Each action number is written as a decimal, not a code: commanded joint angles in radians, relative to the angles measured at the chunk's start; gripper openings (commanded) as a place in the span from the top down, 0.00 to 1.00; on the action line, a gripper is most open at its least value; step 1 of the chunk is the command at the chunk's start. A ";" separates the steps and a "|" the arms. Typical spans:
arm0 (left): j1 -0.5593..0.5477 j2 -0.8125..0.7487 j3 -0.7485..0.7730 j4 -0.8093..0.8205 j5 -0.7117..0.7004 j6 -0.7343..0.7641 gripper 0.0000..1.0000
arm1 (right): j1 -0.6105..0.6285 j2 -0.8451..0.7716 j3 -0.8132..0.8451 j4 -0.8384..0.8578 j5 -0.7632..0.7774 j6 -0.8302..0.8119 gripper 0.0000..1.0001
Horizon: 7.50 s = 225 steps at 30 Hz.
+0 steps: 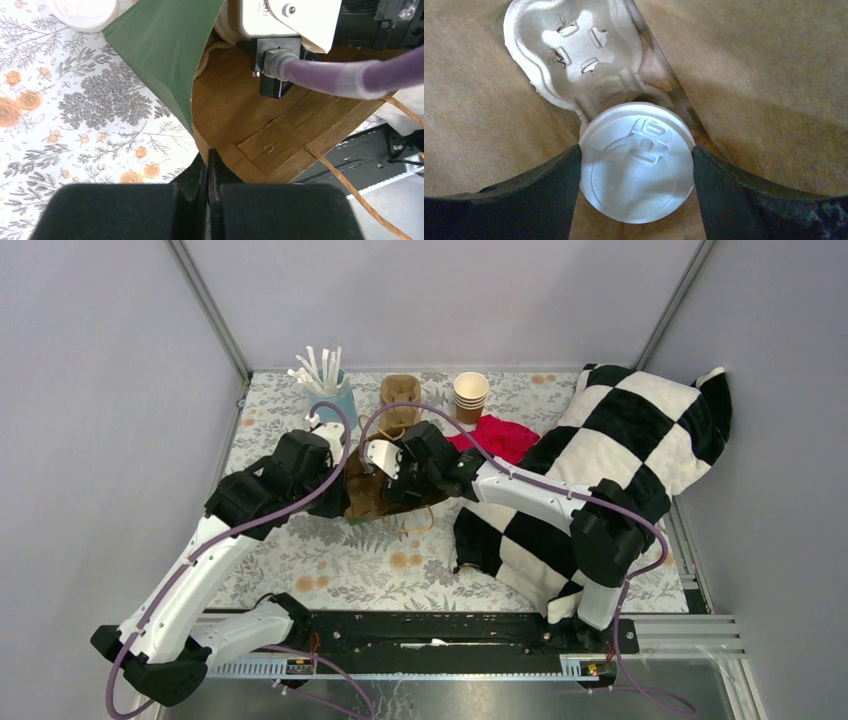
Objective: Pack the takeout coffee
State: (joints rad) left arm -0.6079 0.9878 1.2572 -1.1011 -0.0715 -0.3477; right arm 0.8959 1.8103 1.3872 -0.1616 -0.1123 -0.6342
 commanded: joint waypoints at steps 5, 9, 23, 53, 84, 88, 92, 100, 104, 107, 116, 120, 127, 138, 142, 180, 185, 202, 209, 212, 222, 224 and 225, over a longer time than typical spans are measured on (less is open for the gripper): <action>-0.002 0.015 0.151 -0.104 0.098 -0.091 1.00 | 0.012 -0.042 0.101 -0.324 -0.088 0.110 0.23; -0.001 0.038 0.198 -0.174 0.118 -0.127 1.00 | 0.034 -0.047 0.129 -0.419 -0.112 0.144 0.22; 0.000 0.120 0.262 -0.338 -0.034 -0.269 1.00 | 0.095 -0.042 0.130 -0.617 -0.167 0.042 0.23; -0.001 0.202 0.299 -0.355 -0.140 -0.213 1.00 | 0.112 0.045 0.051 -0.690 -0.048 -0.102 0.22; 0.000 0.206 0.298 -0.355 -0.154 -0.191 1.00 | 0.073 -0.045 -0.080 -0.558 -0.082 -0.102 0.19; 0.000 0.209 0.304 -0.355 -0.155 -0.186 1.00 | 0.058 -0.035 -0.101 -0.533 -0.114 -0.104 0.21; 0.000 0.210 0.305 -0.355 -0.155 -0.184 1.00 | 0.048 -0.047 -0.128 -0.524 -0.127 -0.113 0.21; 0.001 0.218 0.309 -0.355 -0.158 -0.185 1.00 | 0.043 -0.066 -0.174 -0.488 -0.138 -0.112 0.20; 0.000 0.217 0.312 -0.351 -0.147 -0.181 1.00 | 0.043 -0.053 -0.137 -0.507 -0.145 -0.107 0.19; 0.000 0.216 0.314 -0.337 -0.128 -0.170 1.00 | 0.042 -0.068 -0.086 -0.483 -0.141 -0.063 0.14; 0.001 0.217 0.315 -0.307 -0.093 -0.152 1.00 | 0.053 -0.095 0.027 -0.539 -0.163 -0.005 0.01; 0.000 0.220 0.312 -0.302 -0.085 -0.148 1.00 | 0.069 -0.108 0.057 -0.564 -0.164 0.006 0.00; 0.000 0.224 0.308 -0.295 -0.070 -0.143 1.00 | 0.097 -0.119 0.136 -0.575 -0.145 0.073 0.00; 0.001 0.226 0.305 -0.292 -0.065 -0.142 1.00 | 0.127 -0.132 0.184 -0.621 -0.062 0.127 0.00; 0.000 0.227 0.303 -0.293 -0.065 -0.140 1.00 | 0.127 -0.138 0.208 -0.627 -0.045 0.148 0.00; 0.000 0.275 0.419 -0.332 -0.152 -0.180 0.69 | 0.132 -0.488 0.313 -0.264 0.572 0.466 0.00; 0.001 0.283 0.539 -0.317 -0.163 -0.204 0.48 | 0.132 -0.566 0.230 -0.221 0.636 0.470 0.00; 0.488 0.552 0.689 0.269 0.027 -0.204 0.20 | 0.132 -0.715 0.152 -0.406 0.581 0.519 0.00; 0.551 0.783 0.796 0.404 -0.010 -0.070 0.30 | 0.131 -0.775 0.085 -0.456 0.608 0.476 0.00; 0.554 0.903 0.885 0.446 0.008 -0.006 0.36 | 0.130 -0.805 0.041 -0.436 0.612 0.461 0.00; 0.553 1.116 1.012 0.580 0.011 0.069 0.54 | 0.129 -0.840 0.037 -0.497 0.652 0.465 0.00; 0.553 1.126 1.010 0.593 0.005 0.071 0.59 | 0.129 -0.837 0.038 -0.494 0.658 0.462 0.00; 0.553 1.128 1.010 0.594 -0.001 0.073 0.62 | 0.128 -0.833 0.038 -0.491 0.655 0.461 0.00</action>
State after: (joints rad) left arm -0.0570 2.1147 2.2120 -0.6033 -0.0700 -0.3058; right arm 1.0222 0.9783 1.4178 -0.6621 0.5034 -0.1619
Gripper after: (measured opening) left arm 0.417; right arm 0.994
